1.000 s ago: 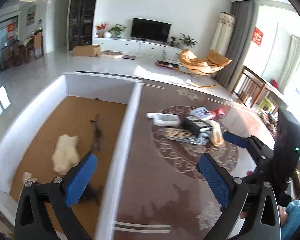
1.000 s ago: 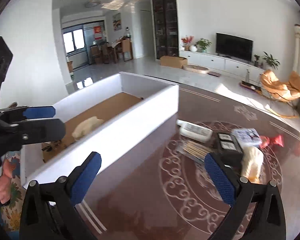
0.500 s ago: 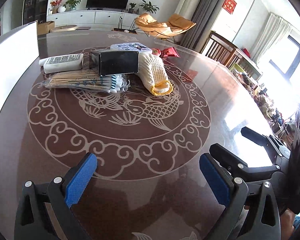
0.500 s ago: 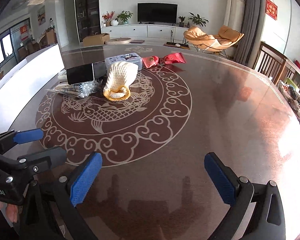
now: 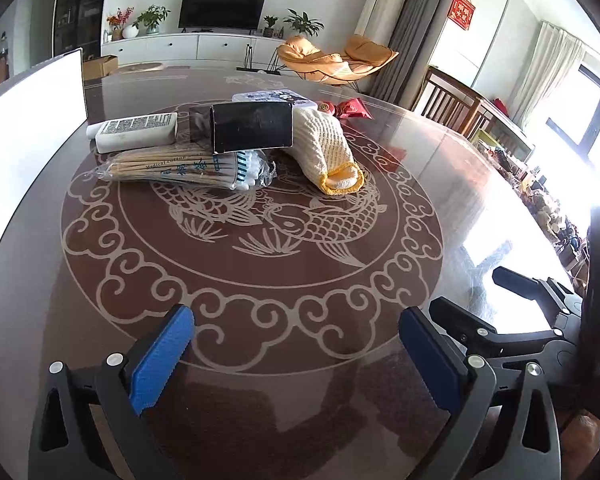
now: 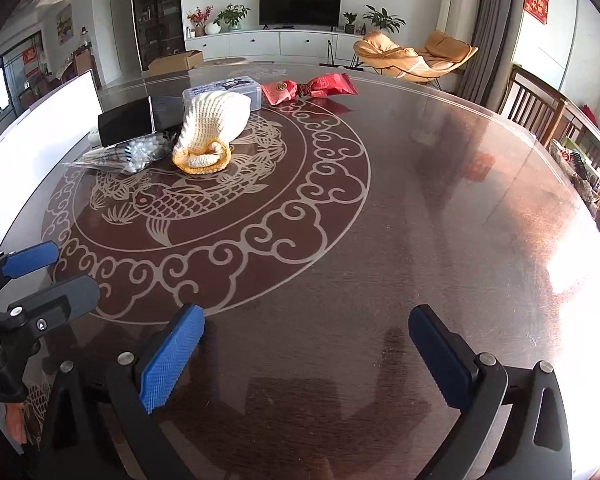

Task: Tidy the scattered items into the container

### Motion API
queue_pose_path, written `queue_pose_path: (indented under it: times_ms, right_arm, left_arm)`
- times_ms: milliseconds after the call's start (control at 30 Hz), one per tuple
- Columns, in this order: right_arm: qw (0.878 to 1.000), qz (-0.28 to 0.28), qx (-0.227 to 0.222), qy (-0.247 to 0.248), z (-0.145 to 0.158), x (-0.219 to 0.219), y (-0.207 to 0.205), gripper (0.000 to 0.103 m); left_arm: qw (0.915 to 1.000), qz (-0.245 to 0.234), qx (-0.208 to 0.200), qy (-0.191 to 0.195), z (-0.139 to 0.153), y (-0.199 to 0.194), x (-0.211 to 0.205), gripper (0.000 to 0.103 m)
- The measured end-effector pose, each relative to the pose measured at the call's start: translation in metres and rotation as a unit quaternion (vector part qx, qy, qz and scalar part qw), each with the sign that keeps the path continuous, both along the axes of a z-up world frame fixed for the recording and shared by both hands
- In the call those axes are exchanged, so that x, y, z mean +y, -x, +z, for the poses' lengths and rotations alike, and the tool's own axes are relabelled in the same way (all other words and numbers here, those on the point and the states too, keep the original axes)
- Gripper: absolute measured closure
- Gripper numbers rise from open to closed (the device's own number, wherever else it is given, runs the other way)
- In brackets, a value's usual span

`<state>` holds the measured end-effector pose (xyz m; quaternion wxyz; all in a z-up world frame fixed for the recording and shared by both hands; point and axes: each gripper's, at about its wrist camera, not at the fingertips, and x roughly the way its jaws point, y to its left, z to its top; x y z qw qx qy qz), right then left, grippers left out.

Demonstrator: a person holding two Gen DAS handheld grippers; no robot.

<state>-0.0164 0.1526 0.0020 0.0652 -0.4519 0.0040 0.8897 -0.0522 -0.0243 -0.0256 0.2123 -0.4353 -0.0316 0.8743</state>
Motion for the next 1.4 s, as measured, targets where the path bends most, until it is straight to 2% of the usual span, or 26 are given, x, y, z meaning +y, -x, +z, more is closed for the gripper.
queue_pose_path:
  times_ms: [67, 167, 367, 1400]
  right_arm:
    - [1.0, -0.011, -0.004, 0.028, -0.003, 0.009, 0.002, 0.0]
    - [1.0, -0.018, -0.005, 0.023, -0.003, 0.009, 0.002, 0.0]
    - [1.0, -0.019, -0.005, 0.022, -0.003, 0.01, 0.002, 0.0]
    - [0.998, -0.055, -0.004, 0.023, -0.003, 0.033, -0.003, 0.0]
  left_arm:
    - [1.0, -0.001, 0.0, 0.004, 0.0, 0.002, 0.002, 0.0]
    - [0.9996, -0.002, 0.002, 0.027, -0.002, 0.002, 0.009, 0.0]
    - [0.9935, -0.002, 0.007, 0.113, -0.007, 0.0, 0.032, 0.0]
    - [0.9927, -0.001, 0.007, 0.121, -0.007, -0.001, 0.032, 0.0]
